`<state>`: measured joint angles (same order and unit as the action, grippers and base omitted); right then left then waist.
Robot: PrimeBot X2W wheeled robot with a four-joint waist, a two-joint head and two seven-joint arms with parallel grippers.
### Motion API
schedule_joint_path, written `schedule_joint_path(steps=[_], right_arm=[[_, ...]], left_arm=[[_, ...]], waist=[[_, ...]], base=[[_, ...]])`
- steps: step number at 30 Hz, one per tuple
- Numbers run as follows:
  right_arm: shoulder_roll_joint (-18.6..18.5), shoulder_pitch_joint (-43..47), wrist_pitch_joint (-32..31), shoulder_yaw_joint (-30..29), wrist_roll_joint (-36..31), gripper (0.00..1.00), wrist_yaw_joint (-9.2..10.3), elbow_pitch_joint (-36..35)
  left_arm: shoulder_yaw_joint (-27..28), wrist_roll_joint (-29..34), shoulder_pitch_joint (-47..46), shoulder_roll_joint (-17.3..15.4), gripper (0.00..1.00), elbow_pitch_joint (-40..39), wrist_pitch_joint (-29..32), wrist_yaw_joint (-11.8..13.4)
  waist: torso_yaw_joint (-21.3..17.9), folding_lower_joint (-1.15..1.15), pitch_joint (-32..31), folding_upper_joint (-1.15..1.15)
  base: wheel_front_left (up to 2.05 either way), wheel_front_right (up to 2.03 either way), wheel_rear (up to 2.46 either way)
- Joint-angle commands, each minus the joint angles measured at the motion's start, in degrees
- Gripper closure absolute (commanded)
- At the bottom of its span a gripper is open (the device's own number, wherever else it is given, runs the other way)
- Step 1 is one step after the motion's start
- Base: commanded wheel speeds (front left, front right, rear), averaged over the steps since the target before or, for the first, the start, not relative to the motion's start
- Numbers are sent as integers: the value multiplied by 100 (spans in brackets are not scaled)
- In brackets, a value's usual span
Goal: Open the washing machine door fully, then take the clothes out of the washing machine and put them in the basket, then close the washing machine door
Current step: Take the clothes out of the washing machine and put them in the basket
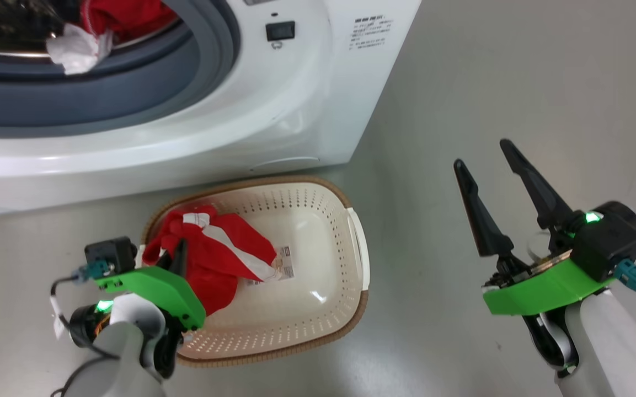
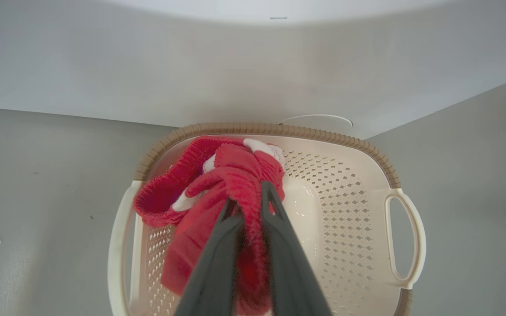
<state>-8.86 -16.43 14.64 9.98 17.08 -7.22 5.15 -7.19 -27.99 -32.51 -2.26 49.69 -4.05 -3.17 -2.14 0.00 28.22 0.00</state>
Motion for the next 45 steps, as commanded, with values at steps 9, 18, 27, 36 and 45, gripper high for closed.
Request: schedule_joint_path(steps=[9,18,27,36,45], right_arm=[[19,-312,36,203,-39,0,-26,-172],[58,-549,36,279,-29,0,-26,-207],[108,-638,36,311,-39,0,-26,-153],[122,-582,36,258,-68,0,-26,58],[170,-371,36,-52,-283,0,-26,292]], left_arm=[[-37,-570,-814,-66,100,1358,593,-279],[-200,-1003,-1364,-63,100,2022,610,-268],[-252,-1076,-1553,-63,47,2300,554,-175],[-377,-1264,-1367,-62,0,2338,213,-311],[-695,-1311,-1028,-62,0,2131,-625,-415]], waist=[[-125,0,572,0],[-346,0,1011,0],[-465,0,1162,0],[-373,0,793,0],[-200,0,141,0]], base=[[0,0,0],[0,0,0],[0,0,0],[0,0,0],[0,0,0]])
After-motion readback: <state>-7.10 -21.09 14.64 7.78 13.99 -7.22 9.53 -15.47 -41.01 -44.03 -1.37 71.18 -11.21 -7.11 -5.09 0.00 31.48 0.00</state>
